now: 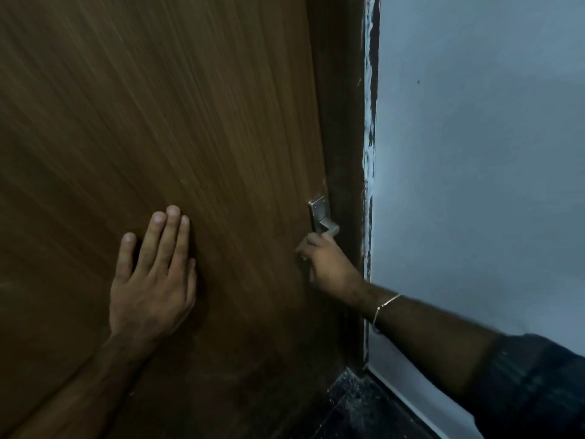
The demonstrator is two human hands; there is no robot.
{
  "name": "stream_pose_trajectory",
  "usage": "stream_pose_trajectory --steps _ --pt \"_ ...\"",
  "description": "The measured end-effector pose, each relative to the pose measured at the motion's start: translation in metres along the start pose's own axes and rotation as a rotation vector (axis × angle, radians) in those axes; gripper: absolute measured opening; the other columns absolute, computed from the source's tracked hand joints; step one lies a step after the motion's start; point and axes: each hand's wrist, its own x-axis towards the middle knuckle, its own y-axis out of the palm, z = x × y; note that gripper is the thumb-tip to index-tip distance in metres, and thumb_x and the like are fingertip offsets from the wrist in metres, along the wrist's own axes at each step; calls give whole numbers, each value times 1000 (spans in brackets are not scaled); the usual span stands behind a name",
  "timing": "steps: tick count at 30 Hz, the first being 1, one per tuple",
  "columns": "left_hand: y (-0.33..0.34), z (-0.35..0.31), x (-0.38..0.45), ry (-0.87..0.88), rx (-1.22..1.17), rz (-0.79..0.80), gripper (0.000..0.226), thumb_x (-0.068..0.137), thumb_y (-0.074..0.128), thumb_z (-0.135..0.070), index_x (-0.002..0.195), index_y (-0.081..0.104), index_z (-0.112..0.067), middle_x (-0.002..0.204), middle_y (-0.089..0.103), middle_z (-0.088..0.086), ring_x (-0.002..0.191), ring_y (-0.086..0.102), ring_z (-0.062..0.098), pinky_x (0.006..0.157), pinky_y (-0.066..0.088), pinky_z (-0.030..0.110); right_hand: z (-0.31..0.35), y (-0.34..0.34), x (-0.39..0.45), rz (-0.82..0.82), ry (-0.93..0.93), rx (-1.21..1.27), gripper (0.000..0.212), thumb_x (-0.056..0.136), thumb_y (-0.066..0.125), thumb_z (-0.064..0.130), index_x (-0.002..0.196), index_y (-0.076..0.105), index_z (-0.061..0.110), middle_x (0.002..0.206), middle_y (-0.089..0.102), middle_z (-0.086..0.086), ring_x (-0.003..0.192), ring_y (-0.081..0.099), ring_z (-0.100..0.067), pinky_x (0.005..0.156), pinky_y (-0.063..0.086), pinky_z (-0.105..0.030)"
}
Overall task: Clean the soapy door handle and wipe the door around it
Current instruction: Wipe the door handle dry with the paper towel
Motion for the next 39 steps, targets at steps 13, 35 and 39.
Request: stream_pose_trajectory --steps 13,35,39 --pt "-17 -25 7 -180 -162 133 70 97 43 -29 161 29 -4 172 15 13 160 11 27 128 -1 49 -7 22 -56 -342 868 1734 32 88 63 -8 113 62 12 119 62 -14 104 66 -27 69 59 -24" --pt "-42 -122 52 -1391 -1726 647 16 87 79 -12 101 74 -13 91 80 5 81 78 15 59 58 22 43 -37 -50 -301 249 715 28 86 70 6 97 65 32 99 62 13 91 61 -1 74 53 -14" --pt "-47 -122 57 -1309 -1904 700 19 101 62 -23 106 76 -11 95 81 9 88 80 20 65 60 25 48 -36 -46 -100 196 681 29 80 80 22 104 66 30 96 63 18 90 61 2 73 52 -14"
